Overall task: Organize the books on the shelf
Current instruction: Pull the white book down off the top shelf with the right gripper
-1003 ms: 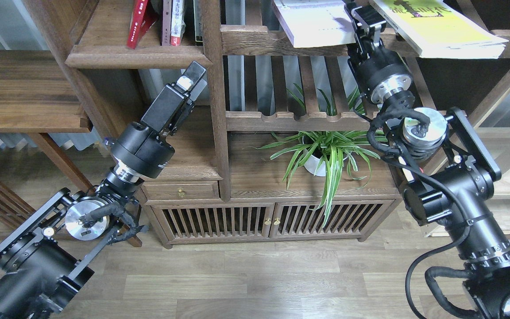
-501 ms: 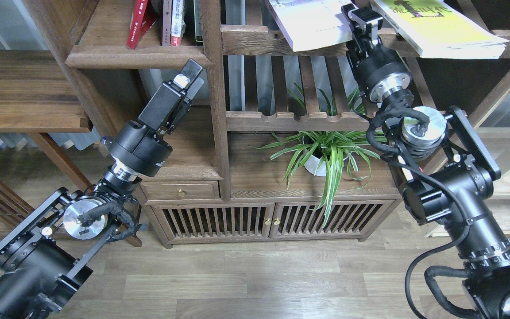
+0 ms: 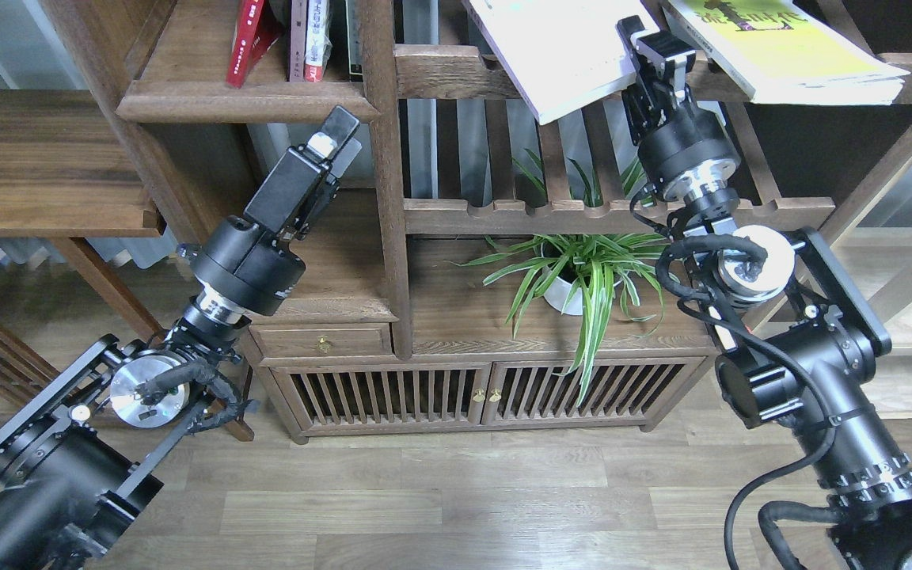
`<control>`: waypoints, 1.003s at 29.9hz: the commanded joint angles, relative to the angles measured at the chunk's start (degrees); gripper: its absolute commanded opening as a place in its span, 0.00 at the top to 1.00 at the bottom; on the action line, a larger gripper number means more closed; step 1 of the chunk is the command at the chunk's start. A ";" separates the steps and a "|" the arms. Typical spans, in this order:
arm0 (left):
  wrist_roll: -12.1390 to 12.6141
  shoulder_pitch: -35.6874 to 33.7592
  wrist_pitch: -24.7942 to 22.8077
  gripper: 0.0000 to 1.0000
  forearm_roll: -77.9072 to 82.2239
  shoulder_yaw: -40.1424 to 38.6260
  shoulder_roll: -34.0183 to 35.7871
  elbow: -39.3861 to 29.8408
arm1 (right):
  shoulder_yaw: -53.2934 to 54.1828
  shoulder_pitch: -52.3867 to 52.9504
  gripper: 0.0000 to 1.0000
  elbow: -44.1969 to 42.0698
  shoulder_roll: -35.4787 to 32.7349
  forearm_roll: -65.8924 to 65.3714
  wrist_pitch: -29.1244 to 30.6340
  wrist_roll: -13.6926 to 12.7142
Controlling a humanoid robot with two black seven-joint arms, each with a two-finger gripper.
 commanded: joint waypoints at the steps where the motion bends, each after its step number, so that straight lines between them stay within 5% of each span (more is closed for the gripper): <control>1: 0.00 -0.03 0.00 0.01 0.00 0.09 -0.09 0.07 | 0.00 -0.21 1.00 0.01 0.42 1.61 2.52 0.04; 26: 0.00 -0.38 0.00 0.01 0.09 -1.05 0.09 0.16 | -4.03 -5.57 1.00 2.21 0.68 4.61 27.98 -0.48; 30: 0.53 -0.99 0.00 0.01 0.09 -1.31 0.09 0.07 | -5.88 -5.66 1.00 2.21 0.68 4.61 27.98 -0.40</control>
